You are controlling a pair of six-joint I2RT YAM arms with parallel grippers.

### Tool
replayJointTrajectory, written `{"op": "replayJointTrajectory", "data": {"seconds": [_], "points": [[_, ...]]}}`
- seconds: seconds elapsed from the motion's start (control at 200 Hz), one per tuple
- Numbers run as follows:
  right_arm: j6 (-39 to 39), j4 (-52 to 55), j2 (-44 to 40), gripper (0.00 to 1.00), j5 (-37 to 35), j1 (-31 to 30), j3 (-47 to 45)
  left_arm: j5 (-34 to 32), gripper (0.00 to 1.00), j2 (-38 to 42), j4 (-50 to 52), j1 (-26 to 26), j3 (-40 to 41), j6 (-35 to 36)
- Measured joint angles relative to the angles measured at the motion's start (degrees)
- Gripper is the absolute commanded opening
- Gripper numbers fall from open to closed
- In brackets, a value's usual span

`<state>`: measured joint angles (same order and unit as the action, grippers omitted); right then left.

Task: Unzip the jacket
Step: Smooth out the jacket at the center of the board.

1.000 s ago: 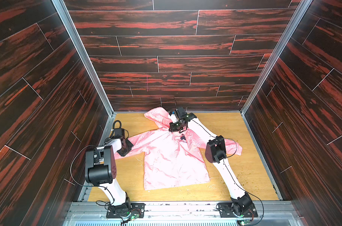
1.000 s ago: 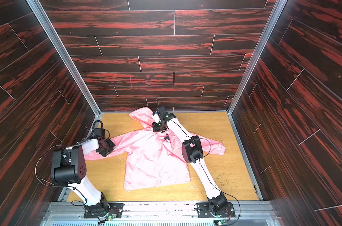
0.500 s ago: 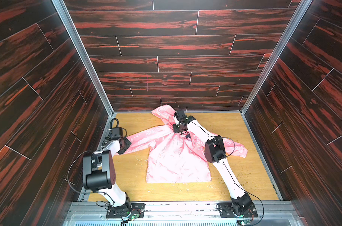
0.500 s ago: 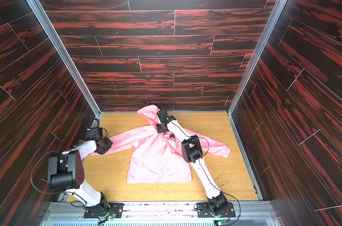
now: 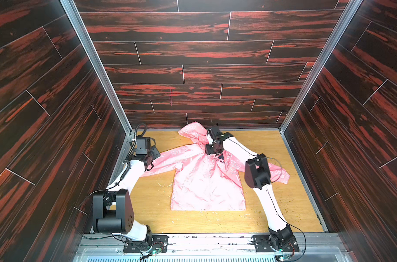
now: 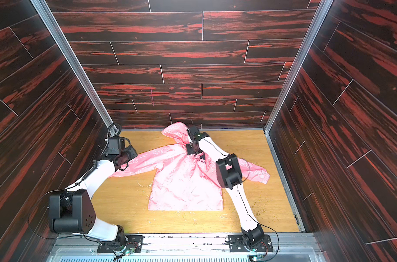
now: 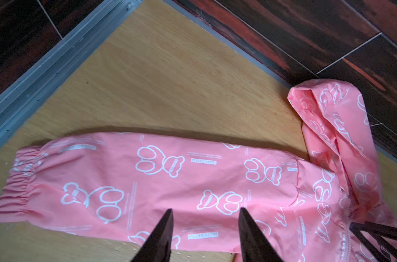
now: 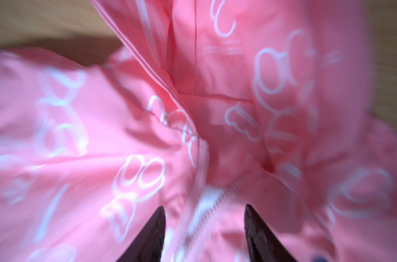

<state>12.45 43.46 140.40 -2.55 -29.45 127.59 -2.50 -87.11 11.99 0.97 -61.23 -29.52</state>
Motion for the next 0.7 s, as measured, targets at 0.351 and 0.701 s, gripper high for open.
{"op": "replayJointTrajectory", "data": {"seconds": [0.351,0.701], "points": [[1.51,-4.22,-0.63,0.42,6.4,7.61,9.14,2.36,0.26,-12.44,-4.37,-4.24,-5.66,-3.69],[2.03,-3.56,10.05,0.43,12.09,7.39,12.83,6.03,0.15,-27.04,-7.85,-8.17,-12.37,-9.75]]}}
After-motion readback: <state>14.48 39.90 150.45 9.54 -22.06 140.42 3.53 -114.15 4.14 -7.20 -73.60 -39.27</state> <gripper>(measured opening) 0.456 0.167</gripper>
